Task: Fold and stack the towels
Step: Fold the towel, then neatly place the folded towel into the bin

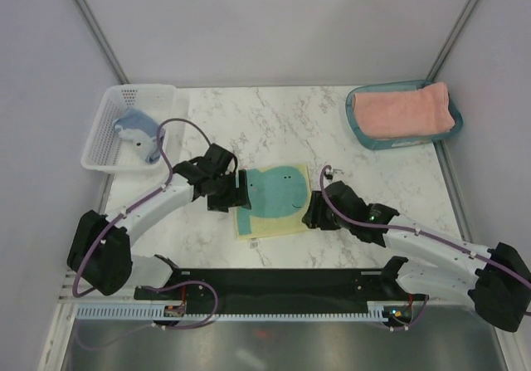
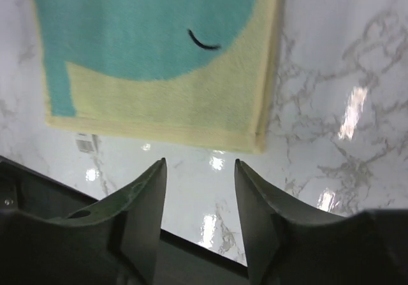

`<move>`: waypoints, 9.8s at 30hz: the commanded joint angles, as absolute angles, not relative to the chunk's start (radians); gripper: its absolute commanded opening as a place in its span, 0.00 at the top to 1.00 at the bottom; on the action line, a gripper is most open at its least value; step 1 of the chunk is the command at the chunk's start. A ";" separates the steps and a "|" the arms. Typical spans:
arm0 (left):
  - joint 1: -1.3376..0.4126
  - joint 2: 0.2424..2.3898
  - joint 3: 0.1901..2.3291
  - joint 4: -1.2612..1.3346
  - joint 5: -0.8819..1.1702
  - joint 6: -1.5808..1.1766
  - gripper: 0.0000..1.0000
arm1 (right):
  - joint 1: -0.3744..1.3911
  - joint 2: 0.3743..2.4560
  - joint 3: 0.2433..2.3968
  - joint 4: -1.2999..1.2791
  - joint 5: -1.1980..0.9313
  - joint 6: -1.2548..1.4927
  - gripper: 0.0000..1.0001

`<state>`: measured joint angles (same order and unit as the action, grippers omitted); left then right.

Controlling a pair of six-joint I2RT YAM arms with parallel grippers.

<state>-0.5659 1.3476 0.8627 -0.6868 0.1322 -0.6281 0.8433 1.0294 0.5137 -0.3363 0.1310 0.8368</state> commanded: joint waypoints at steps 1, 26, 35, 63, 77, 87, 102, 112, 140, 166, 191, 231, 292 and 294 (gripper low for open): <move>-0.528 1.345 1.021 -0.703 0.103 -0.478 0.20 | 0.787 1.044 0.710 -0.344 0.072 0.588 0.42; -0.242 1.893 1.313 -0.542 0.443 0.120 0.34 | 0.299 2.037 1.563 -0.618 -0.584 -0.176 0.56; -0.225 1.991 1.371 -0.566 0.448 0.160 0.39 | 0.281 2.146 1.615 -0.675 -0.624 -0.232 0.56; -0.193 2.009 1.382 -0.647 0.581 0.184 0.76 | 0.242 2.206 1.669 -0.676 -0.722 -0.236 0.60; -0.192 2.086 1.466 -0.676 0.600 0.189 0.98 | 0.242 2.243 1.674 -0.664 -0.738 -0.227 0.70; -0.192 2.177 1.702 -0.678 0.589 0.172 0.98 | 0.238 2.203 1.710 -0.638 -0.586 -0.196 1.00; -0.230 1.970 1.491 -0.535 0.430 0.172 0.98 | 0.242 1.884 1.427 -0.365 -0.526 -0.153 1.00; -0.265 1.812 1.350 -0.482 0.348 0.155 0.98 | 0.265 1.687 1.183 -0.259 -0.476 -0.092 1.00; -0.360 1.505 1.006 -0.477 0.276 0.055 0.98 | 0.400 1.376 0.833 -0.181 -0.314 0.129 1.00; -0.462 1.430 0.913 -0.549 0.172 -0.055 0.98 | 0.505 1.269 0.627 -0.121 -0.270 0.308 1.00; -0.517 1.491 1.022 -0.767 0.037 -0.179 0.42 | 0.509 1.195 0.638 -0.281 -0.219 0.371 0.63; -0.509 1.517 1.031 -0.503 0.207 -0.548 0.40 | 0.511 1.297 0.692 -0.177 -0.244 0.603 0.73; -0.328 1.781 1.075 -0.457 0.321 -0.520 0.30 | 0.580 1.477 0.499 0.136 -0.074 0.736 0.49; -0.328 1.781 1.072 -0.457 0.319 -0.523 0.30 | 0.587 1.489 0.494 0.147 -0.068 0.753 0.51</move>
<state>-0.3355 1.7683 1.0798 -0.4641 0.3386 -0.5007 0.5663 1.4651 0.5350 0.1848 -0.0822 0.7074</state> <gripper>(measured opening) 0.702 0.503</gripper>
